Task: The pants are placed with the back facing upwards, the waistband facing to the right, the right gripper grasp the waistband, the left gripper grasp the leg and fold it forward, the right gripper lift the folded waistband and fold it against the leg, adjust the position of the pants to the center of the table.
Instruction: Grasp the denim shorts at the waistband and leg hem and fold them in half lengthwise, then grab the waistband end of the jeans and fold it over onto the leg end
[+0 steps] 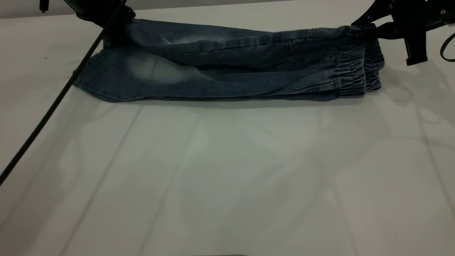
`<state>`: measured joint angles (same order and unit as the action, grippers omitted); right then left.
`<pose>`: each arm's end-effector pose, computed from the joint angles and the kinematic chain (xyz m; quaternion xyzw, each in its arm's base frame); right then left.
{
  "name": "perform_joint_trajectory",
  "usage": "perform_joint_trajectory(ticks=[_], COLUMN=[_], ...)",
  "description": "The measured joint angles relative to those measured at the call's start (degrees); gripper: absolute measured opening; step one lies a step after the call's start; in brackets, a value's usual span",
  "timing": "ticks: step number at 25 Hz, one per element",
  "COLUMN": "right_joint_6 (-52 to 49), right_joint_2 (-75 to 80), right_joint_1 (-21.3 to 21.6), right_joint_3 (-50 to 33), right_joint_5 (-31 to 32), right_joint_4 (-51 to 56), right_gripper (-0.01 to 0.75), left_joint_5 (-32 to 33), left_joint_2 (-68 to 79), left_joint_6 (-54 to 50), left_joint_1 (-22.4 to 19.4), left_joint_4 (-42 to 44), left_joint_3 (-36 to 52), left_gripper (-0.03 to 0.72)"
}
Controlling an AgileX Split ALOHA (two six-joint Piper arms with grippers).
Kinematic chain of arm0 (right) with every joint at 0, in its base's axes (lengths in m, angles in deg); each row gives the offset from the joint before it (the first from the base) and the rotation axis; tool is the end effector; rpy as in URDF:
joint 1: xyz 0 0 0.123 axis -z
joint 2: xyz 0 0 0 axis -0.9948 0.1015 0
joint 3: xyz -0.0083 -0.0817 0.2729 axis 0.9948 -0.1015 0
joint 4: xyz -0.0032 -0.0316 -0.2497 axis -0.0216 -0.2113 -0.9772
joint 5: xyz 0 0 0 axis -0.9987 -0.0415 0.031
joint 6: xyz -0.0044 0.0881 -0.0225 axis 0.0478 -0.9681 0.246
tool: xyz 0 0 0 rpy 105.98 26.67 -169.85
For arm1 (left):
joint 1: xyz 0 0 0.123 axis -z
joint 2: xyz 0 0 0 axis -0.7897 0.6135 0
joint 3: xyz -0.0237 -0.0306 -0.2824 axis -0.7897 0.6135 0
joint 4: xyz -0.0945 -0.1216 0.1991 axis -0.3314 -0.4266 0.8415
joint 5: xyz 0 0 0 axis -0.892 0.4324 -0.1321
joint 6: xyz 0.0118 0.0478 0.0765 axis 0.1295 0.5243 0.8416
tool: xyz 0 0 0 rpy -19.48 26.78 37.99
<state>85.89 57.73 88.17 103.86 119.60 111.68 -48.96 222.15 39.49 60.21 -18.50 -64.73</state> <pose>0.3995 0.0188 0.0841 0.5331 0.7317 0.4079 0.1186 0.4907 -0.0712 0.1124 0.1987 0.9169 0.0149 0.3458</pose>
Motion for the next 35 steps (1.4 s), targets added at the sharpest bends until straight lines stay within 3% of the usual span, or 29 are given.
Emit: perform_joint_trajectory(ticks=[8, 11, 19, 25, 30, 35], right_joint_6=[4.43, 9.13, 16.68, 13.48, 9.42, 7.36], right_joint_2=[0.00, 0.00, 0.00, 0.00, 0.00, 0.06], right_joint_1=[0.00, 0.00, 0.00, -0.21, -3.89, -7.56], right_joint_3=[0.18, 0.29, 0.54, 0.54, 0.54, 0.54], right_joint_5=[0.61, 3.61, 18.51, 23.89, 22.97, 14.66], right_joint_4=[0.11, 0.11, -3.37, -18.42, -31.35, -33.58], right_gripper=[0.414, 0.469, 0.492, 0.493, 0.498, 0.579], left_joint_5=[-2.23, -0.60, 8.90, 9.99, 10.57, 13.10], left_joint_2=[0.00, -0.24, -4.03, -6.24, -7.34, -7.41], left_joint_6=[-7.56, -9.69, -2.70, -0.85, -0.72, -0.66], left_joint_1=[0.02, 0.02, 0.02, 0.02, 0.02, 0.80], left_joint_4=[-6.87, -7.43, -6.55, -6.54, -6.54, -7.19], left_joint_3=[0.00, 0.00, -0.08, -0.08, -0.08, -0.08], left_gripper=[0.430, 0.503, 0.552, 0.553, 0.553, 0.553])
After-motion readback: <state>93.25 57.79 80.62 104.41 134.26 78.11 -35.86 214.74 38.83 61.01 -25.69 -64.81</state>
